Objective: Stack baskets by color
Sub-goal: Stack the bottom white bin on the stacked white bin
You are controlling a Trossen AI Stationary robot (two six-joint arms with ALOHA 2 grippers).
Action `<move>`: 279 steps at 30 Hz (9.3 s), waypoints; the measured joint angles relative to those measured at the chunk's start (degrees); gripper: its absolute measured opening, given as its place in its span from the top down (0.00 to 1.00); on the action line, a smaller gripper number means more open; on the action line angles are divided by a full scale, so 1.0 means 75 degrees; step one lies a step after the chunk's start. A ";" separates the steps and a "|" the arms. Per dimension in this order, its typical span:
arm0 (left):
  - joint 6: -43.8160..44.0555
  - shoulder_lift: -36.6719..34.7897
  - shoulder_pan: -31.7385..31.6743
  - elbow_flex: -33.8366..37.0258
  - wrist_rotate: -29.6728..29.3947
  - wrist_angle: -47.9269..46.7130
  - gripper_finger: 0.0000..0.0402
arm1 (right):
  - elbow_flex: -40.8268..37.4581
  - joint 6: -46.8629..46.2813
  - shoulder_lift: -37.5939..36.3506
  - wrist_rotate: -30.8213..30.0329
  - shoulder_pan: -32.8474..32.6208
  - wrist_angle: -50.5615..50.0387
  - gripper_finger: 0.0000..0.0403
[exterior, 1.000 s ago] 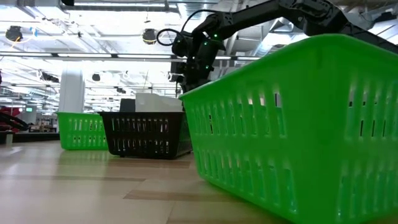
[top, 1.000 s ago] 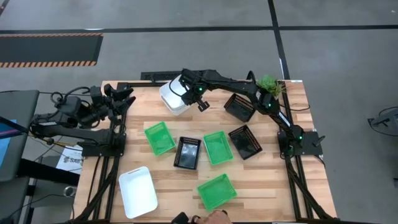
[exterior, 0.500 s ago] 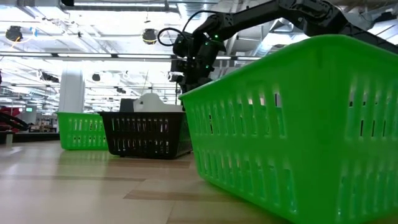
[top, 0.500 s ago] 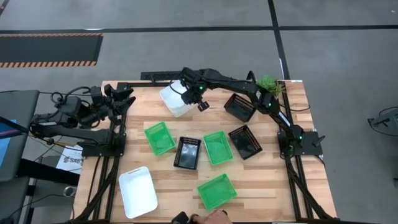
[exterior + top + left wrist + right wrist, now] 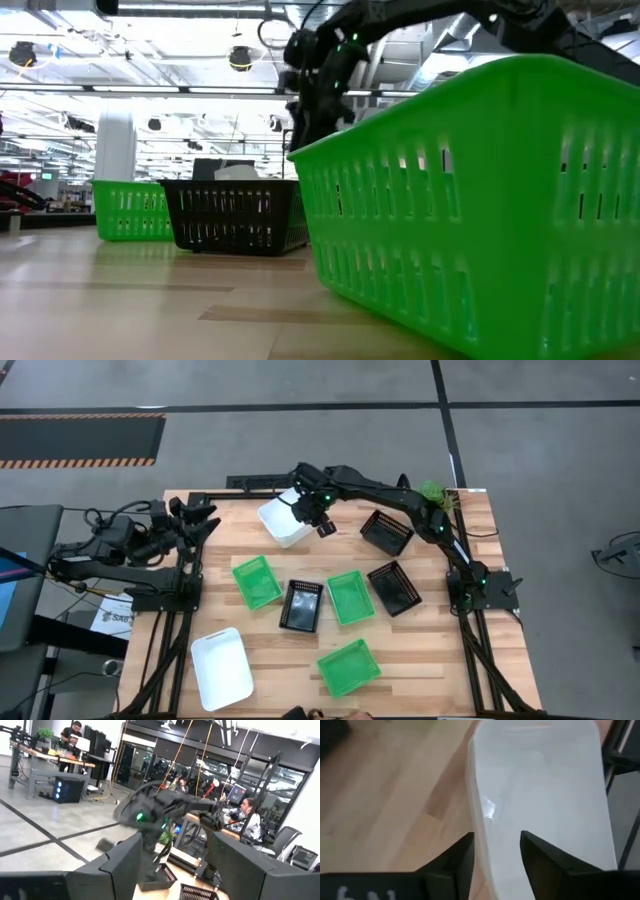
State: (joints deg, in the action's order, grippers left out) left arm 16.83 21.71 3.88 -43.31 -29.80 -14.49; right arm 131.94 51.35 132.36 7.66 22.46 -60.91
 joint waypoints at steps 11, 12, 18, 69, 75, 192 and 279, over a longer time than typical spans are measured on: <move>0.0539 0.0000 -0.0003 0.0000 0.0122 -0.1146 0.44 | 0.0000 -0.1987 -0.0963 0.1645 -0.0780 -0.0647 0.54; 0.0711 0.0003 0.0000 0.0000 0.0200 -0.1359 0.44 | 0.0000 -0.2132 -0.1012 0.1765 -0.0907 -0.0728 0.54; 0.2112 0.0003 0.0000 0.0000 0.1234 -0.2773 0.44 | -0.0005 -0.2913 -0.1082 0.2110 -0.2009 -0.0851 0.54; 0.8411 0.5100 0.5204 0.0152 0.3309 -0.5393 0.44 | -0.0003 -0.5982 -0.0111 0.1341 -0.4981 0.1044 0.59; 0.8594 0.5781 0.5679 0.0152 0.3311 -0.5390 0.44 | -0.0003 -0.5979 -0.0111 0.1338 -0.4923 0.1058 0.60; 0.5314 0.4734 0.4712 -0.6426 -0.3254 -0.9285 0.44 | -0.0001 -0.2562 0.1978 0.1060 -0.4806 0.4431 0.46; 0.4315 0.4144 0.4712 -0.5571 -0.4530 -0.8945 0.44 | 0.0251 -0.1531 -0.0353 -0.0167 -0.0573 0.0985 0.99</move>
State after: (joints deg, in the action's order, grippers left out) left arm 49.20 52.80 39.22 -85.09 -63.78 -81.58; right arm 133.82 39.86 129.71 6.41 18.16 -53.52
